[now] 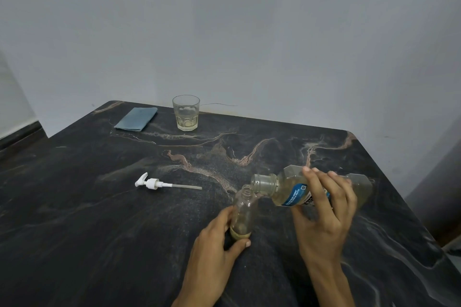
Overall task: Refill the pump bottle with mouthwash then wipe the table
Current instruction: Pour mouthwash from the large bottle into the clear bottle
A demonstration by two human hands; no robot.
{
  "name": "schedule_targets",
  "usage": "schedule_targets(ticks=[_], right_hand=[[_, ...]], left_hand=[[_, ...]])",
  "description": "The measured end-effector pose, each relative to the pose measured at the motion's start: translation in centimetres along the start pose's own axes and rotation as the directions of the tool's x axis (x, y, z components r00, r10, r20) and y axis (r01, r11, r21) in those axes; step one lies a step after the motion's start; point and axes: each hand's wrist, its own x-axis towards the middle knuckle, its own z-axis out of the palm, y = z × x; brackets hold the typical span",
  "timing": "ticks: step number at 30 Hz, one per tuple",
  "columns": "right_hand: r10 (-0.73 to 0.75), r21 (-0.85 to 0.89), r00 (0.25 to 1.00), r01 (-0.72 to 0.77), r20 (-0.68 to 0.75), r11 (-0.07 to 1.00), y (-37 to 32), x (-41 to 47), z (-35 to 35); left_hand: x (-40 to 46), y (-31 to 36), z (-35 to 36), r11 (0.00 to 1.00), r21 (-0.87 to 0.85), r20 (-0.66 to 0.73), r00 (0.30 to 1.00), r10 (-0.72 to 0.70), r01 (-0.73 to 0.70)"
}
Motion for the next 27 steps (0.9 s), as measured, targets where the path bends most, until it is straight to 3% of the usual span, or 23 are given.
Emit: schedule_targets(ticks=[27], right_hand=[[0.000,-0.006,1.000,0.000,-0.012,1.000,0.04,-0.05,0.09]], left_hand=[[-0.08,0.17,0.02,1.000,0.015,-0.004,1.000,-0.004,0.005]])
